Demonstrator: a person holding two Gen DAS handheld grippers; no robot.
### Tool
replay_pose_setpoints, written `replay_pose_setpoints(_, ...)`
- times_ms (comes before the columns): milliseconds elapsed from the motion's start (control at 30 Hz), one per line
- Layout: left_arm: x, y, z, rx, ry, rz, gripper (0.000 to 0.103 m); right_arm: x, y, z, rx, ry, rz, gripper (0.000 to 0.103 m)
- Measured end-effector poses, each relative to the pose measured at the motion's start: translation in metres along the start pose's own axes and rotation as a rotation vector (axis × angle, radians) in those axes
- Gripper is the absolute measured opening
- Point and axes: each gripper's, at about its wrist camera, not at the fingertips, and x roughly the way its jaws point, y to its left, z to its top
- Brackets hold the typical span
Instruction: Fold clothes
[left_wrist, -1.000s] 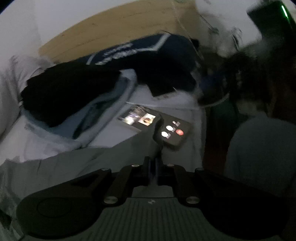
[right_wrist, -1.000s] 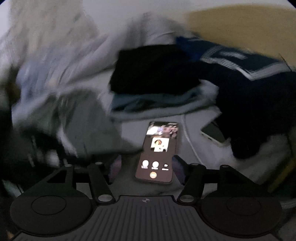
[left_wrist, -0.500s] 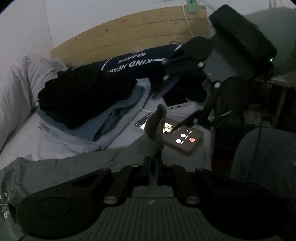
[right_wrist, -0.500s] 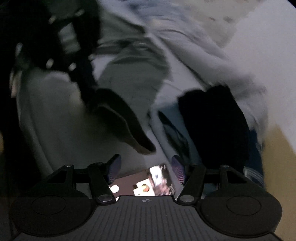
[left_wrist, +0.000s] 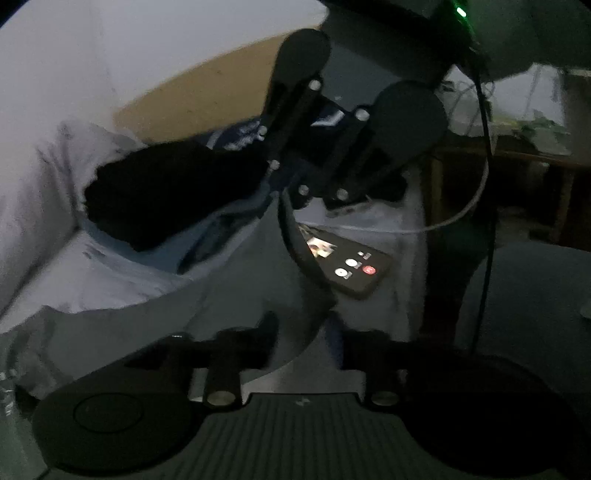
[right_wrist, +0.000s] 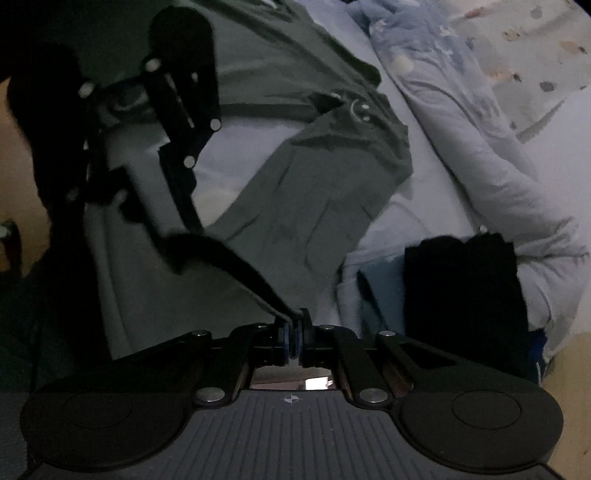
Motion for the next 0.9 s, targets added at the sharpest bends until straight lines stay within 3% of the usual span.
replay_pose_setpoints(133, -0.002, -0.015, -0.002, 0.01, -0.023, 0.066, 0.052, -0.005, -0.009, 0.014, -0.022, 0.002, 0.007, 0.005)
replay_pose_setpoints(333, 0.001, -0.026, 0.001, 0.04, -0.057, 0.245, 0.052, -0.009, -0.019, 0.035, -0.04, 0.005, 0.013, 0.005)
replay_pose_setpoints(400, 0.006, -0.025, 0.002, 0.038, -0.044, 0.274, 0.052, -0.007, -0.023, 0.043, -0.041, 0.002, 0.02, 0.005)
replay_pose_setpoints(433, 0.006, -0.023, 0.003, 0.029, -0.042, 0.277, 0.04, -0.007, -0.025, 0.045, -0.04, 0.0, 0.02, 0.005)
replay_pose_setpoints(467, 0.005, -0.02, 0.004, 0.012, -0.043, 0.271, 0.034, -0.006, -0.026, 0.048, -0.043, 0.004, 0.015, 0.005)
replay_pose_setpoints(533, 0.0, -0.011, 0.005, -0.041, -0.055, 0.259, 0.009, -0.004, -0.031, 0.053, -0.046, 0.015, 0.003, 0.005)
replay_pose_setpoints(733, -0.021, 0.038, 0.016, -0.234, -0.117, 0.244, 0.008, -0.001, -0.057, 0.076, -0.031, 0.028, -0.051, 0.005)
replay_pose_setpoints(900, -0.052, 0.092, 0.035, -0.371, -0.209, 0.291, 0.008, -0.002, -0.094, 0.117, -0.035, -0.008, -0.15, 0.005)
